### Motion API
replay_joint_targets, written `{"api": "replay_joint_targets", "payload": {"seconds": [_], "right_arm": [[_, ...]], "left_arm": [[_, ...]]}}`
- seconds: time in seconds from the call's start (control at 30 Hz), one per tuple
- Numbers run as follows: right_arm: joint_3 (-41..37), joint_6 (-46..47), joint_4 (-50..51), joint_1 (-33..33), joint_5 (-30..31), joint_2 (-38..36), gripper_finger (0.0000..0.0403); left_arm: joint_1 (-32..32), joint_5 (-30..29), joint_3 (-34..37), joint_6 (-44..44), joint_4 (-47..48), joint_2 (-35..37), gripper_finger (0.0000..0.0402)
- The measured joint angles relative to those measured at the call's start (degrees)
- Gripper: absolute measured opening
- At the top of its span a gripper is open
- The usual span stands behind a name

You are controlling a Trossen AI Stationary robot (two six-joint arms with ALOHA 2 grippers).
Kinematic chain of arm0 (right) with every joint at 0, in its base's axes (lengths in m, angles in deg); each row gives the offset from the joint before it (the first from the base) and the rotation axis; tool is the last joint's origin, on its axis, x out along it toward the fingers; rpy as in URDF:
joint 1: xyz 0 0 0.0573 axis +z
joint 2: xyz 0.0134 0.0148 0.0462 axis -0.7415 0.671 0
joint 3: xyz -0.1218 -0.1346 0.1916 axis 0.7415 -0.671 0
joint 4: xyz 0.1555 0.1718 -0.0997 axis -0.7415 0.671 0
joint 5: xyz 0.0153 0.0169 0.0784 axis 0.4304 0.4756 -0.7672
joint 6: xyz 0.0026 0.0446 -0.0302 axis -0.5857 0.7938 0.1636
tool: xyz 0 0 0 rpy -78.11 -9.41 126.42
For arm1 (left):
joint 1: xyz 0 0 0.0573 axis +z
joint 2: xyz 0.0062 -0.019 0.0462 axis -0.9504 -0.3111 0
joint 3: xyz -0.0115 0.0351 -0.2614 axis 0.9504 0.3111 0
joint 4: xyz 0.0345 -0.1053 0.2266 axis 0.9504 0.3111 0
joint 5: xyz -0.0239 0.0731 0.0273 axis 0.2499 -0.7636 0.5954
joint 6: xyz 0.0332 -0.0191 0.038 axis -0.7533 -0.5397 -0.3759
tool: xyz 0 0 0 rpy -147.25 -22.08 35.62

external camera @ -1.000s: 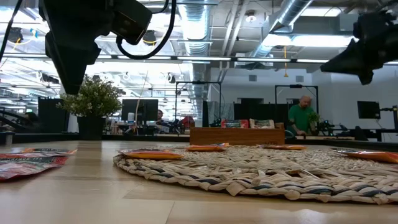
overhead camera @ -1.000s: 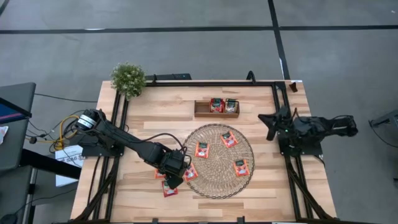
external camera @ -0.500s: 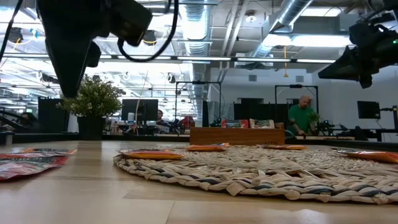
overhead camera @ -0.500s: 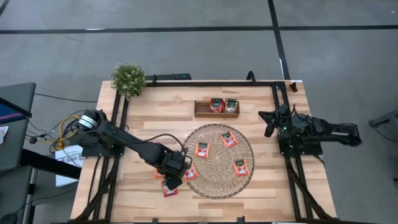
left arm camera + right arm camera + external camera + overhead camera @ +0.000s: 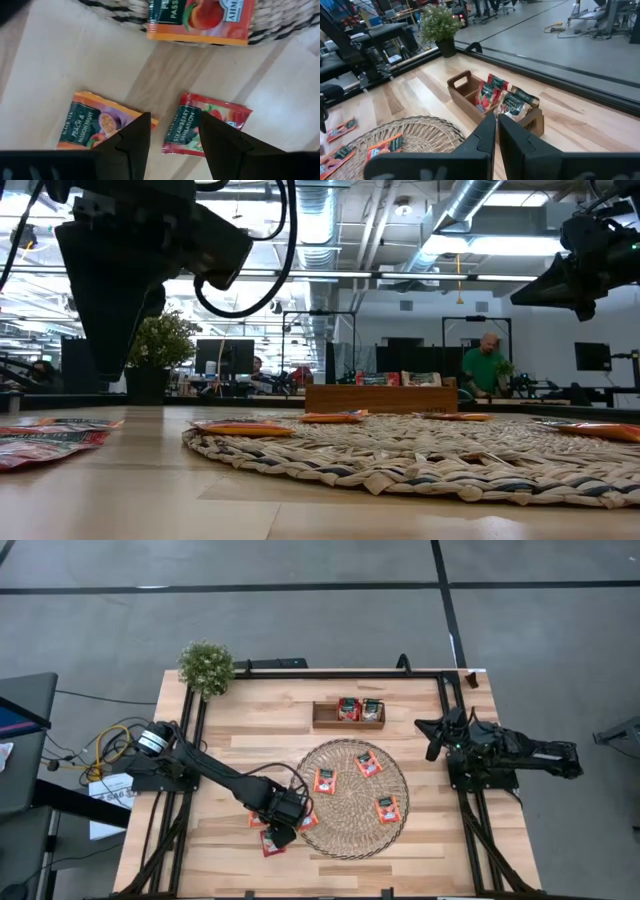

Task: Pick & Place Tea
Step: Put the red tea bag into the middle section of the wooden organizer

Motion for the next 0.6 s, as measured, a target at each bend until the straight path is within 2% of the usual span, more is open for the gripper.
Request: {"api": "replay_joint_targets", "payload": {"seconds": [0.27, 0.6], "right_arm": [[0.0, 0.02, 0.01, 0.0, 0.0, 0.01, 0.0012], [0.0, 0.04, 0.0, 0.0, -0.17, 0.0, 0.0012]], "left_arm": [[0.0, 0.16, 0.0, -3.73, -3.43, -0.02, 0.0159], [-0.02, 2.59, 0.0, -3.88, -3.11, -0.04, 0.0188]]}}
